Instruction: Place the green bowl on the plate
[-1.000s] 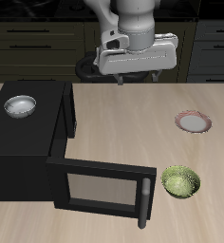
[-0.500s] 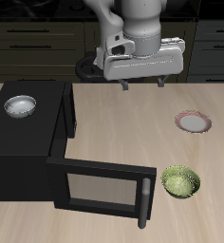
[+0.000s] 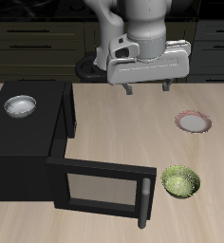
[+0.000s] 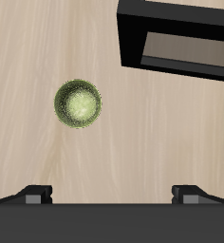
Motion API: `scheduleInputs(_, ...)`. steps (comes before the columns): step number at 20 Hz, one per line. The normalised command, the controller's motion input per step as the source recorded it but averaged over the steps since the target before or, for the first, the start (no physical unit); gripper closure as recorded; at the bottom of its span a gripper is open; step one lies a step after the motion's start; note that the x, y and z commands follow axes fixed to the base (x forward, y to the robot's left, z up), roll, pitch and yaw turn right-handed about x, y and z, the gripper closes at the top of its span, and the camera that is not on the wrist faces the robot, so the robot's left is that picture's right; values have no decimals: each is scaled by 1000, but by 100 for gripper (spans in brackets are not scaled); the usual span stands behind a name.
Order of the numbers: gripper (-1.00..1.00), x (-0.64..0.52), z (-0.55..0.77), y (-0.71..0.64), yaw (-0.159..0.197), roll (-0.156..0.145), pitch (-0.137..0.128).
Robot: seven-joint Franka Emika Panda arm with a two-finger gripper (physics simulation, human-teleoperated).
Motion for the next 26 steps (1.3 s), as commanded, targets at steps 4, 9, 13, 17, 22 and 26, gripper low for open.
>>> scheduleInputs(4,-100,147,-57,83,10,2,-27)
scheduleInputs(9,-100,154,-200,124,6,8,6)
scheduleInputs(13,-100,171,-276,71,16,-5,20)
scheduleInputs(17,-100,168,-219,16,8,-15,-5)
scheduleInputs(22,-100,133,-146,0,1,-2,8)
scheduleInputs(26,-100,116,-108,-2,0,-7,-11)
